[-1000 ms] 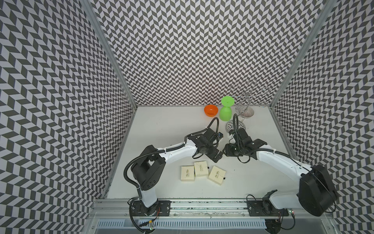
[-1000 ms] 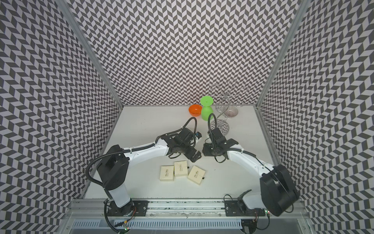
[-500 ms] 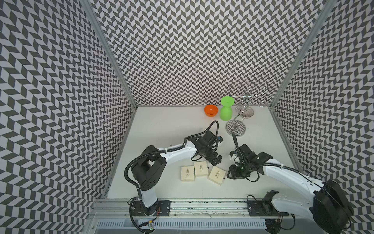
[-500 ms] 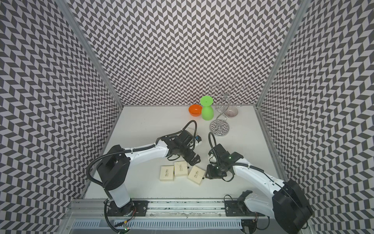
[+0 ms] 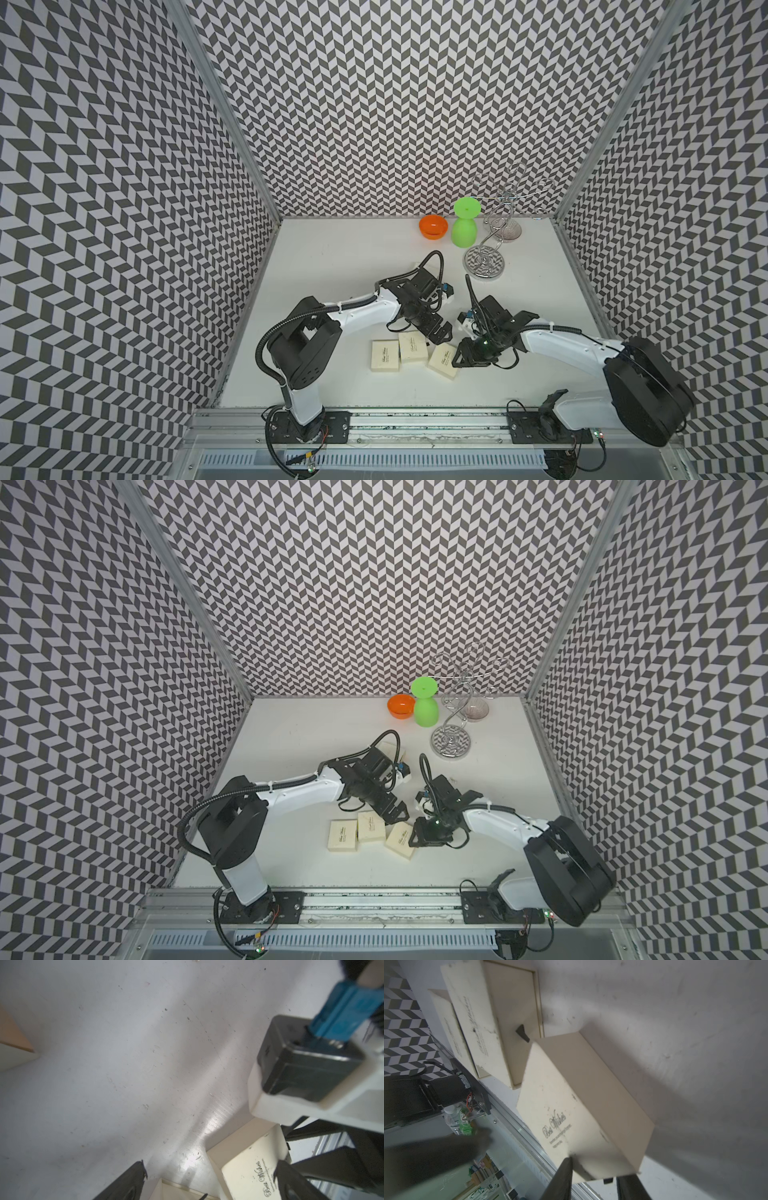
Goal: Take out the earrings from the drawer-style jewelry box
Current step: Move the jewelry box to the center of the board.
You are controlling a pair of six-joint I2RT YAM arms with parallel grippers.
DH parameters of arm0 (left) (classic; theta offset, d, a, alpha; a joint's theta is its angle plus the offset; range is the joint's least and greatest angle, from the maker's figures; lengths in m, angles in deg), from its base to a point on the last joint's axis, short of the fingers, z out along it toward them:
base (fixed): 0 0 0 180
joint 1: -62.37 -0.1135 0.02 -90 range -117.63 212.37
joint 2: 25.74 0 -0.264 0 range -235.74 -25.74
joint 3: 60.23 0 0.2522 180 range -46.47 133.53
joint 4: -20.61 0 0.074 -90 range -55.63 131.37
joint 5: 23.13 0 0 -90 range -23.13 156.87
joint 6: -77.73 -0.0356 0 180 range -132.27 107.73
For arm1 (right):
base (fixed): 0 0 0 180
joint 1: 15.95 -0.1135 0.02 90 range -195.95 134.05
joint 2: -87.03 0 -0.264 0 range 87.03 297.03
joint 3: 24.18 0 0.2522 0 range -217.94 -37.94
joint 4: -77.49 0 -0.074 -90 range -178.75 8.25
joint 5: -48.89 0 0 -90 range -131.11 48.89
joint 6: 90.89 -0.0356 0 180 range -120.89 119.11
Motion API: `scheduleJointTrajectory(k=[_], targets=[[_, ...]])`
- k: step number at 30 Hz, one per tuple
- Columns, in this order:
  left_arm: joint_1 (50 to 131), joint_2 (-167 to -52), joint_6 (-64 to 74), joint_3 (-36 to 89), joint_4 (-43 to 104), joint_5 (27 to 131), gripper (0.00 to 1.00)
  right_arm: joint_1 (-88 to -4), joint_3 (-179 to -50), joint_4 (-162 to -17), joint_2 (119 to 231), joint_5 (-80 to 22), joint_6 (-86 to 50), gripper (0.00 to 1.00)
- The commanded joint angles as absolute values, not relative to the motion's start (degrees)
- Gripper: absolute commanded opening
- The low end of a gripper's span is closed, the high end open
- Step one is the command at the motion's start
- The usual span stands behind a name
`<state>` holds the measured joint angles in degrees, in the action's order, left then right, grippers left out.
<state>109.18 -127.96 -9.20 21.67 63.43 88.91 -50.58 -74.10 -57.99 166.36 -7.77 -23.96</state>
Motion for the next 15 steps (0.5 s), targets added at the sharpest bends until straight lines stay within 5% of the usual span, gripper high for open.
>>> scheduleJointTrajectory(k=[1, 9, 15], targets=[[107.9, -127.7, -9.3, 21.3, 64.3, 92.9, 1.00, -50.1, -76.2, -64.1, 169.2, -8.5, -25.0, 0.36], [103.5, -132.8, -10.1, 24.9, 65.8, 99.5, 0.95, -45.8, -85.1, -66.6, 179.3, -11.2, -23.1, 0.35], [101.1, -134.6, -4.9, 27.9, 64.6, 82.9, 0.99, -42.4, -90.3, -70.1, 184.8, -13.7, -25.5, 0.35]])
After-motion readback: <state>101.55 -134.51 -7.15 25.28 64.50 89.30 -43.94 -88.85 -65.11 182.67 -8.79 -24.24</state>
